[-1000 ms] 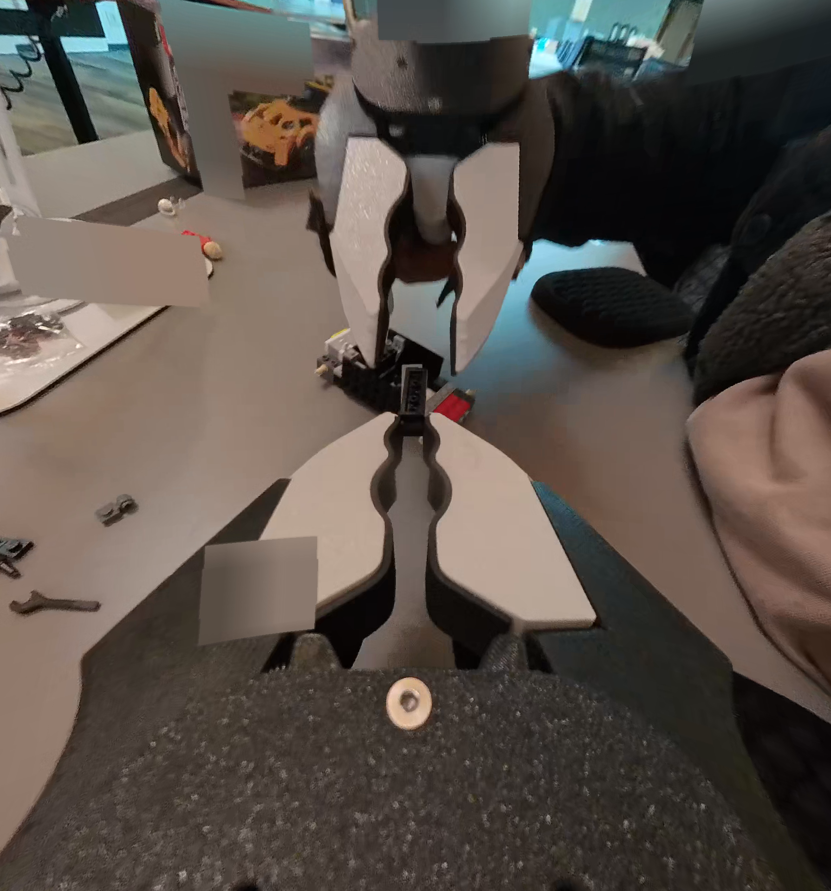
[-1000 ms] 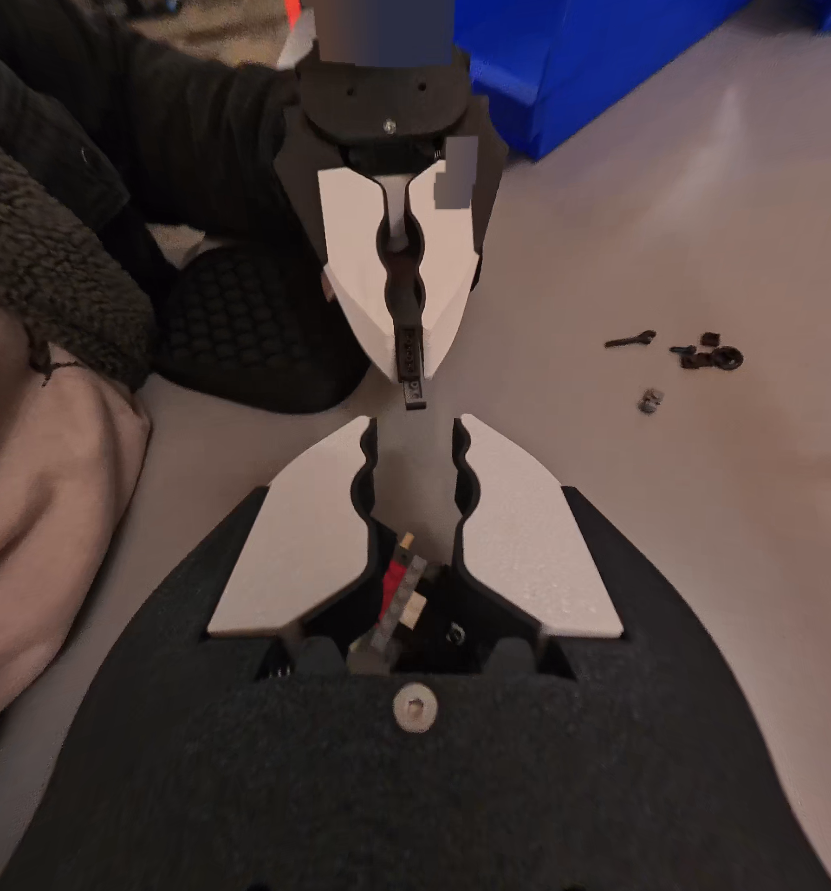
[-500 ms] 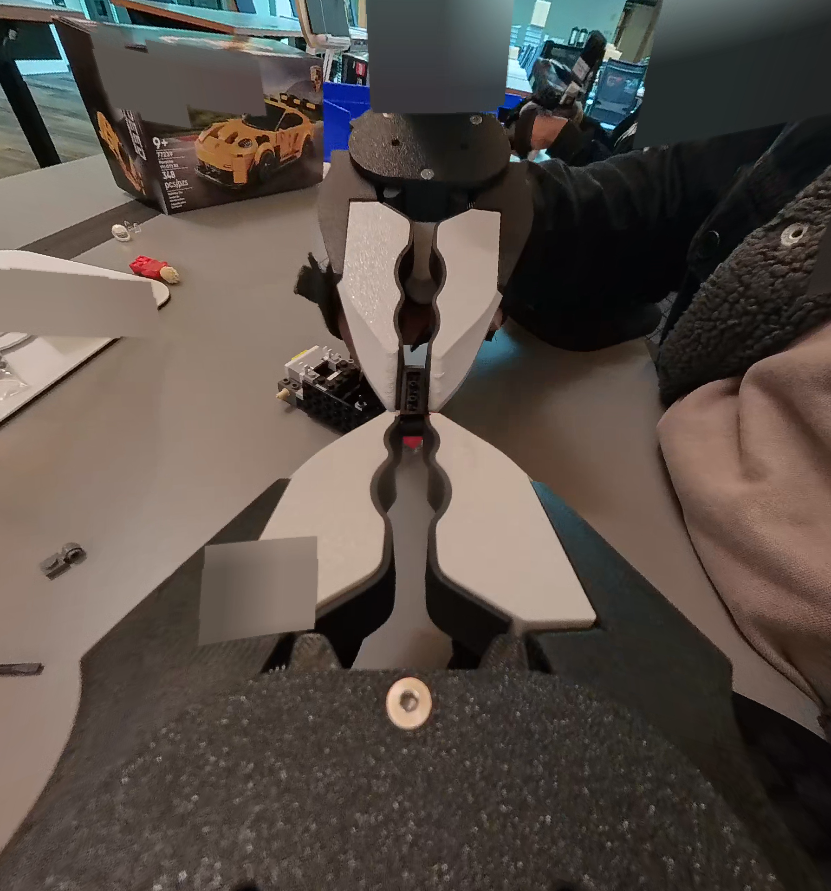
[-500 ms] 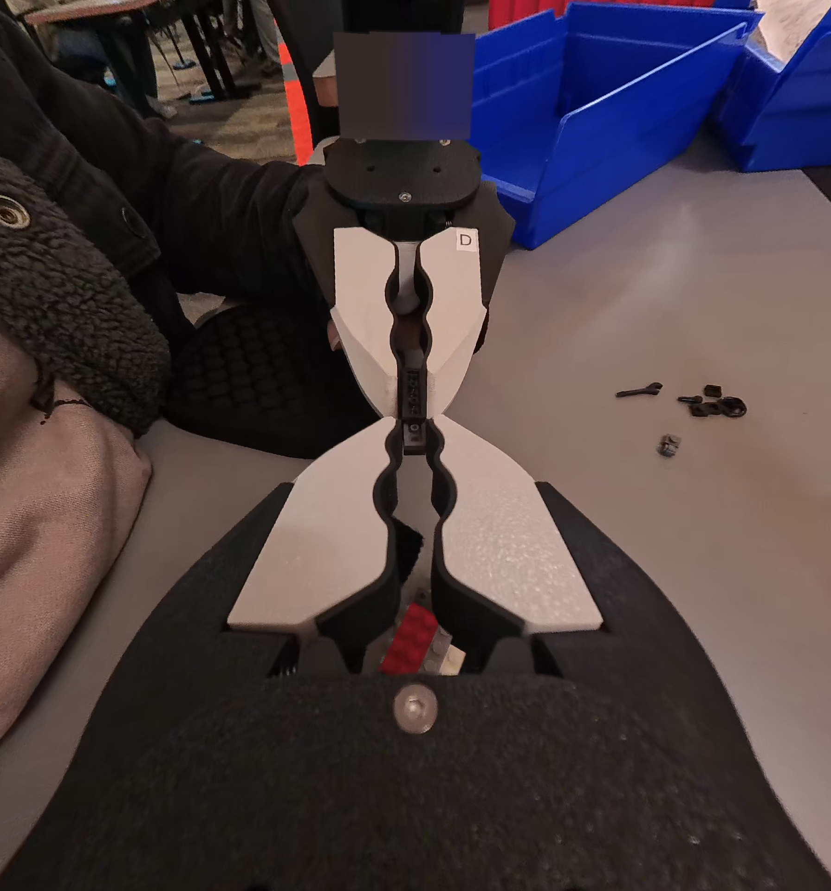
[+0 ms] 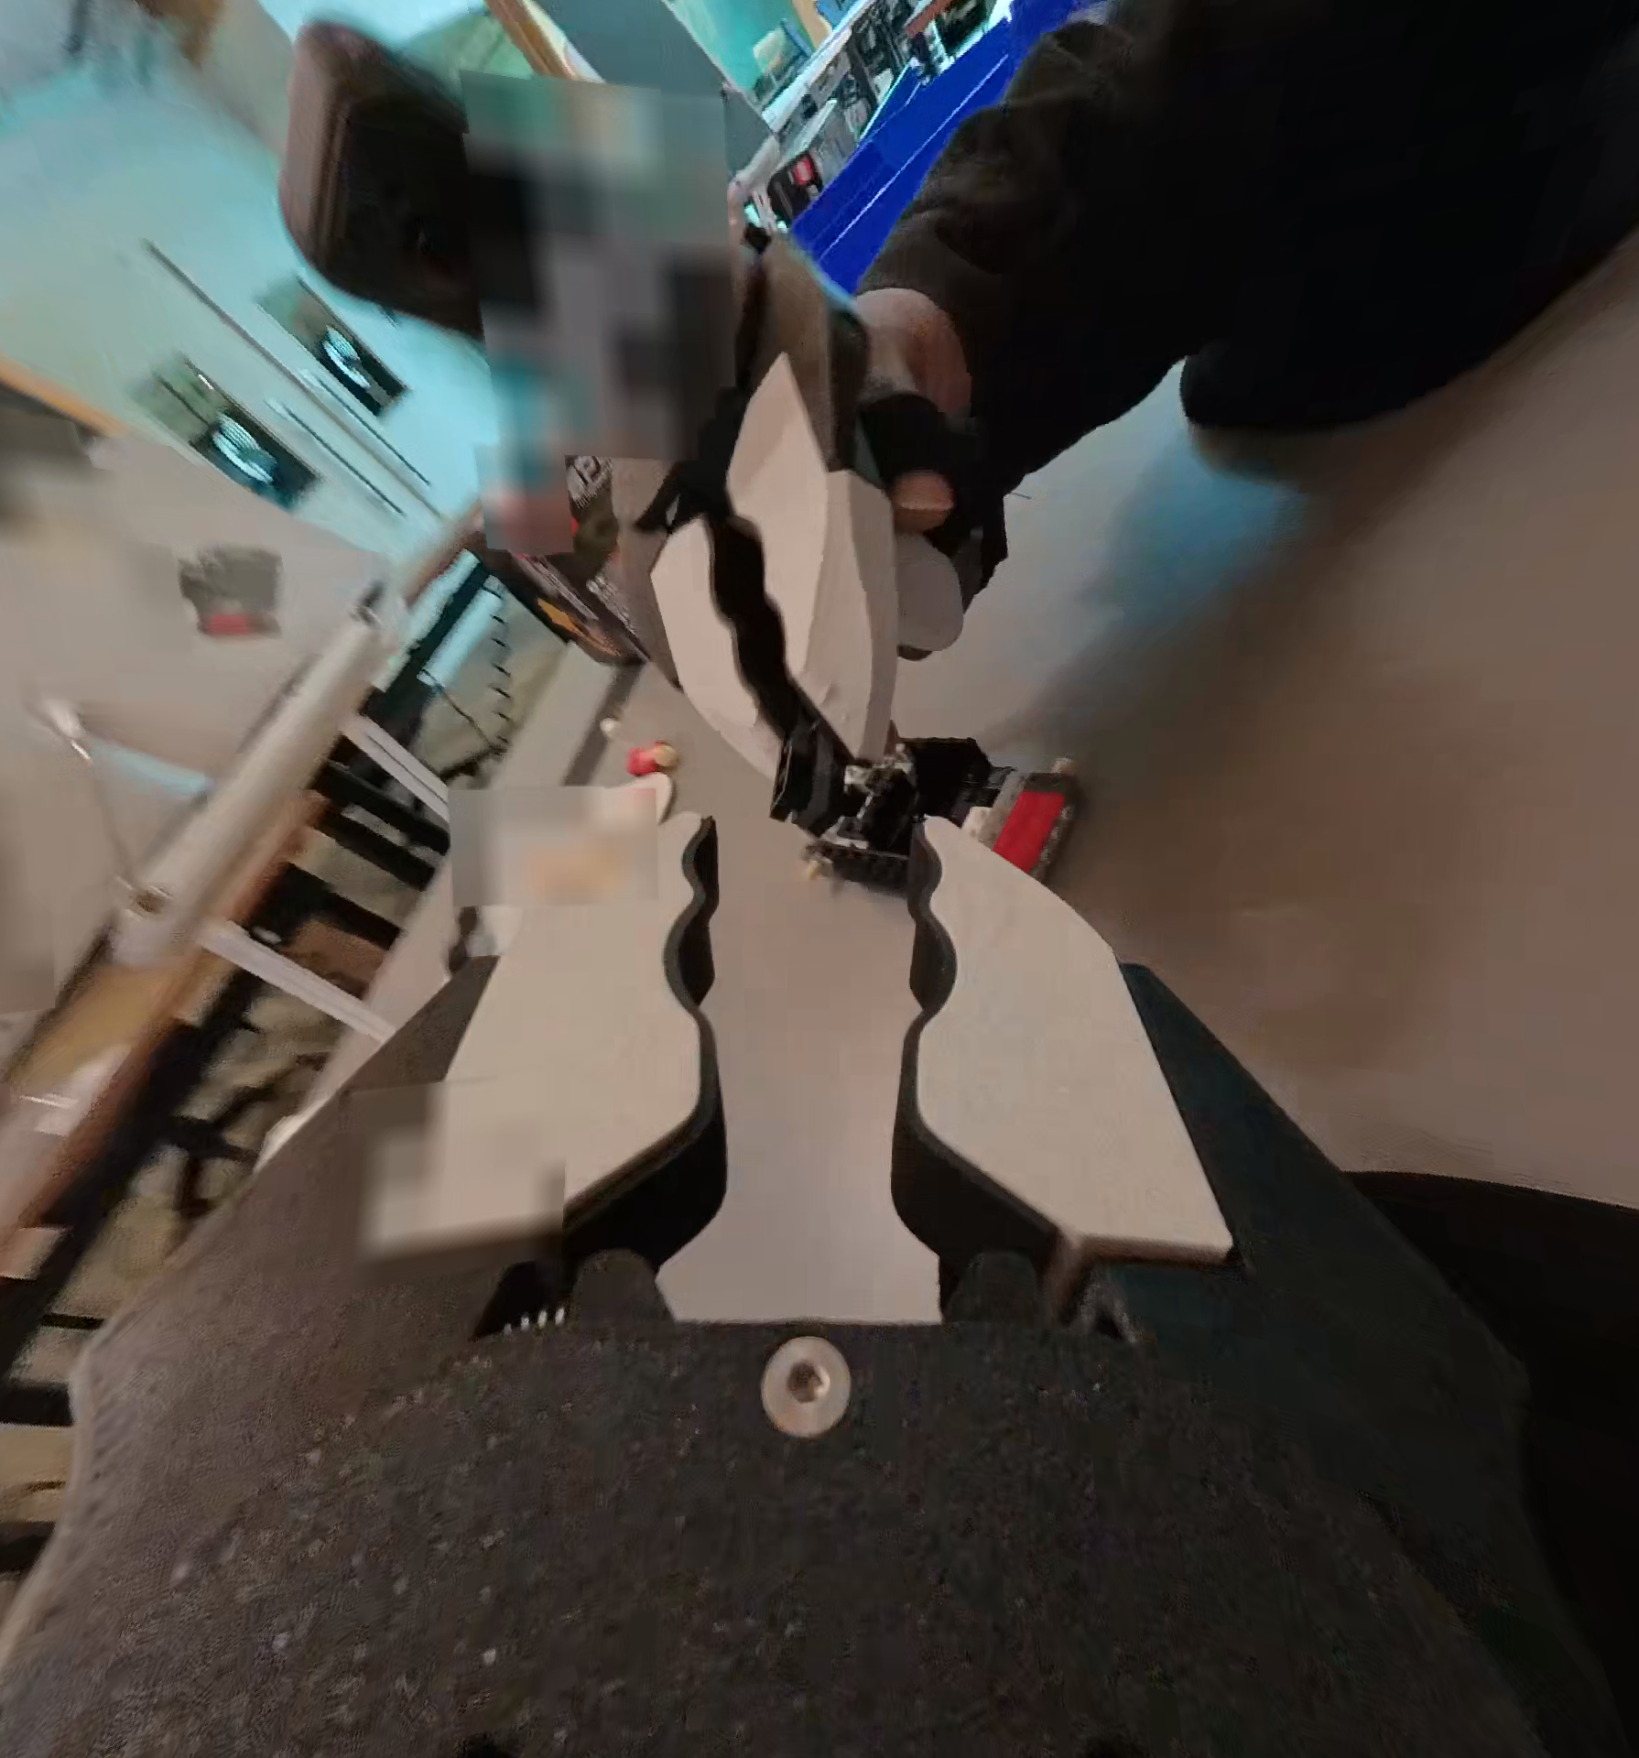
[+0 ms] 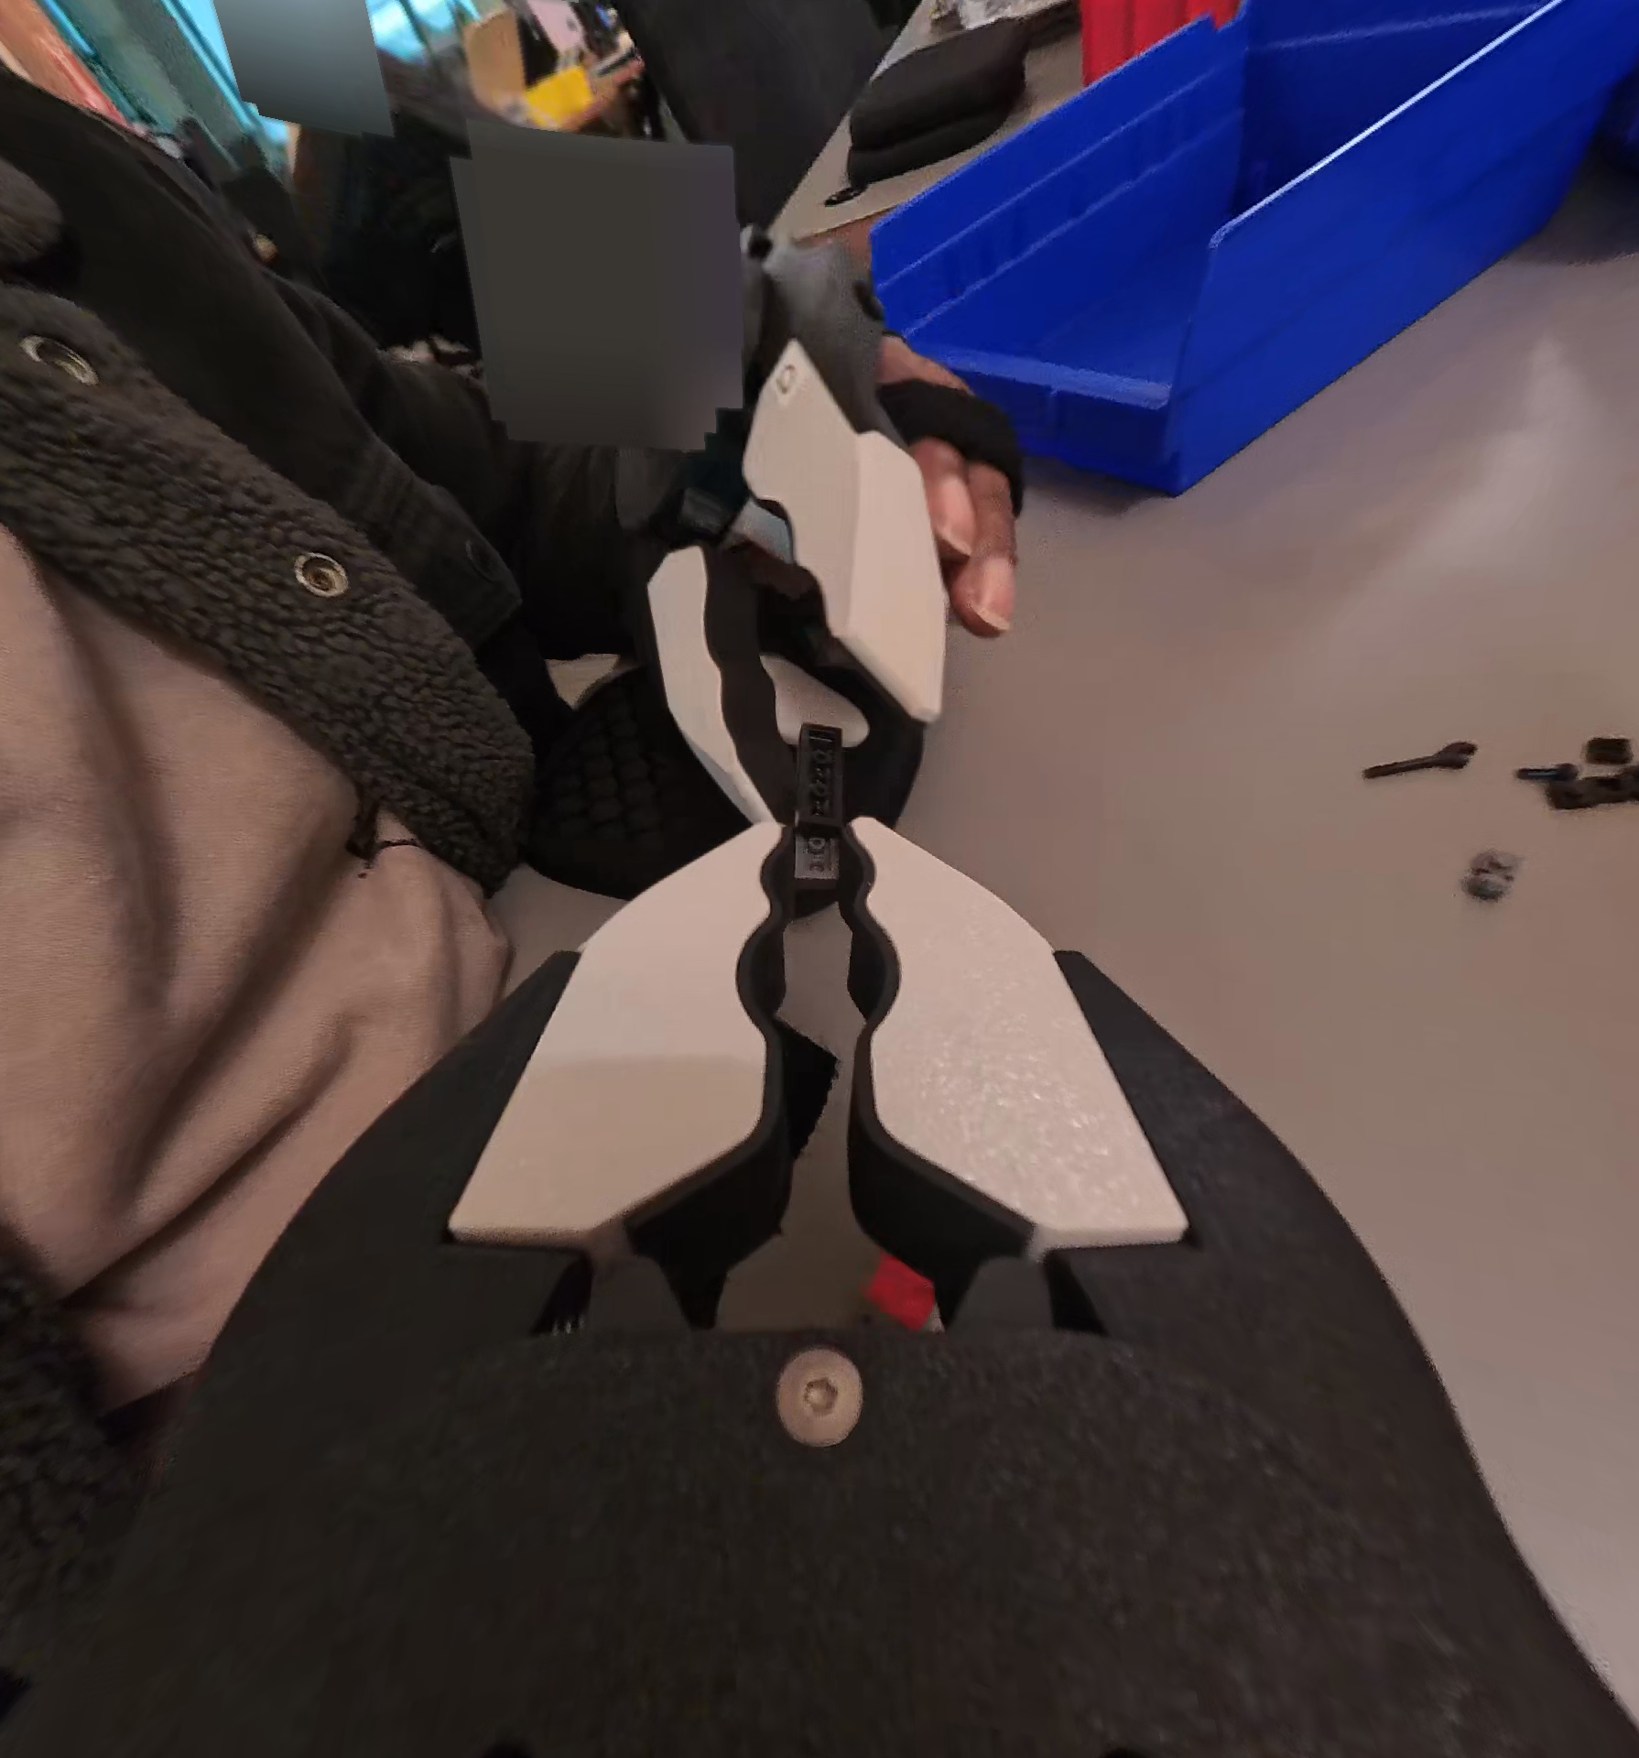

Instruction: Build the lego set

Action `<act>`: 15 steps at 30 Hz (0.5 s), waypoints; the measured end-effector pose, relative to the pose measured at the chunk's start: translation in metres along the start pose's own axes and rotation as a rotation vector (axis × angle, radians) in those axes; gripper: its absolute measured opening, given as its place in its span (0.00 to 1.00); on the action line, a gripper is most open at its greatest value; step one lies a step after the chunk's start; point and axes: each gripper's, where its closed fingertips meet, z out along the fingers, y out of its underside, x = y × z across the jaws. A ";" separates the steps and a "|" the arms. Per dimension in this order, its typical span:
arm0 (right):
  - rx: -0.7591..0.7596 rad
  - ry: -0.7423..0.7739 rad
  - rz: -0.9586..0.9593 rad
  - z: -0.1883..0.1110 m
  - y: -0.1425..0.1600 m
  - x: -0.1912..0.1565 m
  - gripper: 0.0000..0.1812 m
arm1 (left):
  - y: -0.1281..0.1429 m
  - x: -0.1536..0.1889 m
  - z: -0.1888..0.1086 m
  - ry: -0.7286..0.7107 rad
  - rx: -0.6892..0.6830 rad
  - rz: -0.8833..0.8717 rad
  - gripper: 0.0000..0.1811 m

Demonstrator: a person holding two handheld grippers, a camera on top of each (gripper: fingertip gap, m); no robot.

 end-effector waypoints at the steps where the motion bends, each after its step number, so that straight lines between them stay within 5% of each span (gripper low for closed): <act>1: -0.003 -0.020 0.021 0.000 0.000 -0.002 0.04 | -0.004 0.001 0.000 -0.020 0.000 0.056 0.21; 6: 0.011 -0.105 0.099 0.003 0.000 -0.013 0.04 | -0.013 0.006 0.002 -0.083 -0.017 0.240 0.16; 9: 0.012 -0.124 0.117 0.003 0.000 -0.016 0.04 | -0.018 0.008 0.001 -0.091 -0.003 0.275 0.07; 15: 0.008 -0.170 0.167 0.004 0.002 -0.021 0.04 | -0.020 0.014 0.001 -0.054 -0.008 0.255 0.07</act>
